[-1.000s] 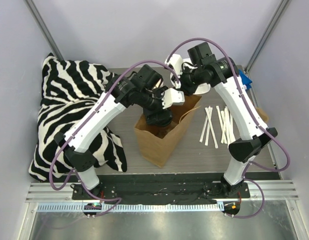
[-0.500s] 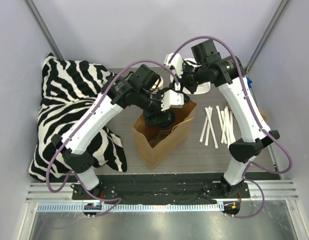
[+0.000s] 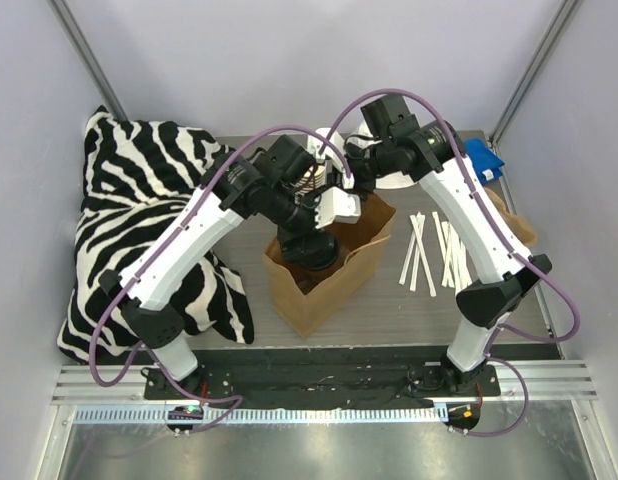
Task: Pack the takeout coffee
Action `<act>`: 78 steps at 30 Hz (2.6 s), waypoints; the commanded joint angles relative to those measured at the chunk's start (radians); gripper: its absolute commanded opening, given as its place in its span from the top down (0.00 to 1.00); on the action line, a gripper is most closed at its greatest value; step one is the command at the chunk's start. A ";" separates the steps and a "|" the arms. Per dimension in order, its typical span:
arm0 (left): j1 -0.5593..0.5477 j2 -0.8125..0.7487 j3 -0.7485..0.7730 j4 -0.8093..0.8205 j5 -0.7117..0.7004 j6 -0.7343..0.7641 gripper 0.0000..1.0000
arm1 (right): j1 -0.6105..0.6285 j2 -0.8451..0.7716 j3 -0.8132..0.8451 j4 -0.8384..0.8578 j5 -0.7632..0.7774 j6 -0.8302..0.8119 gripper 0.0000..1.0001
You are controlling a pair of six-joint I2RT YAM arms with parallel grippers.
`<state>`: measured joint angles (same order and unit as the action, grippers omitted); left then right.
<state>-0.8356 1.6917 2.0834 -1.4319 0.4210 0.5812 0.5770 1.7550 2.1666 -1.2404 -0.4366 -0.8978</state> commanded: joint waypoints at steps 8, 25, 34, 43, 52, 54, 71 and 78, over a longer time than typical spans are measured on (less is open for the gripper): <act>0.046 -0.066 -0.007 0.079 0.055 -0.058 1.00 | 0.006 -0.031 -0.001 0.005 0.121 0.172 0.99; 0.130 -0.030 0.041 0.074 0.047 -0.018 1.00 | -0.043 -0.105 0.004 -0.183 0.052 0.358 0.53; 0.090 -0.064 -0.058 0.108 0.098 -0.026 1.00 | -0.048 -0.005 0.113 -0.084 0.004 0.332 0.11; 0.089 -0.098 -0.124 0.154 0.104 -0.046 1.00 | -0.045 0.011 0.009 -0.028 -0.161 0.249 0.17; 0.090 -0.167 -0.223 0.243 0.068 -0.090 1.00 | -0.046 0.043 -0.007 0.004 -0.171 0.315 0.58; 0.089 -0.181 -0.240 0.267 0.068 -0.127 1.00 | -0.046 0.032 -0.007 0.028 -0.157 0.371 0.74; -0.008 -0.355 -0.546 0.473 -0.180 -0.072 1.00 | -0.020 -0.302 -0.353 0.386 -0.067 0.628 0.99; -0.059 -0.466 -0.750 0.614 -0.312 -0.047 1.00 | 0.011 -0.471 -0.559 0.524 -0.039 0.631 0.99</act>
<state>-0.8665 1.2827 1.4048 -0.9314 0.2089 0.5076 0.5735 1.3842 1.6787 -0.8913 -0.4904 -0.2844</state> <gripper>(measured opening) 0.735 0.046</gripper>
